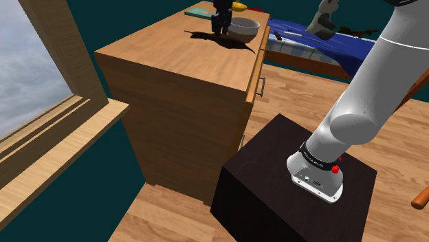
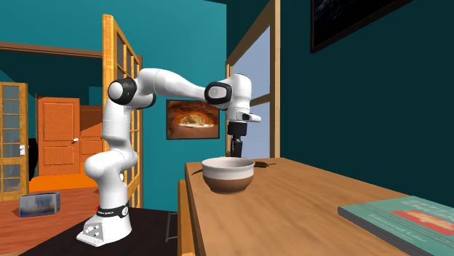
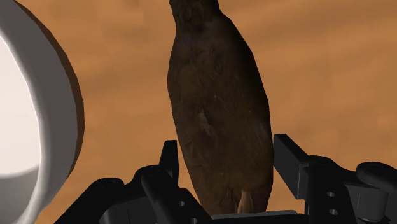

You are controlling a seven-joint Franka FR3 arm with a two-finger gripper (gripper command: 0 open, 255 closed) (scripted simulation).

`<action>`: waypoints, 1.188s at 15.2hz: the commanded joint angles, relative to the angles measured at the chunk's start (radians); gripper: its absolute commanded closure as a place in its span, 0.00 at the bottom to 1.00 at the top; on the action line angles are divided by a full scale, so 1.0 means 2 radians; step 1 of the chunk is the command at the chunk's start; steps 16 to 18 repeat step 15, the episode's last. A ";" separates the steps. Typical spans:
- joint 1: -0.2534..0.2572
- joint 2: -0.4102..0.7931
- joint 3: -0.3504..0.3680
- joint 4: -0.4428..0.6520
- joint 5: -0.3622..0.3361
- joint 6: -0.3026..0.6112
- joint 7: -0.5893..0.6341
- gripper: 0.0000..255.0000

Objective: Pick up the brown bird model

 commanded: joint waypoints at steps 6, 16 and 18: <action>0.000 0.000 0.000 0.045 0.000 -0.046 -0.002 1.00; -0.001 0.006 0.000 0.102 0.001 -0.096 -0.003 1.00; -0.001 0.006 0.000 0.102 0.001 -0.096 -0.003 1.00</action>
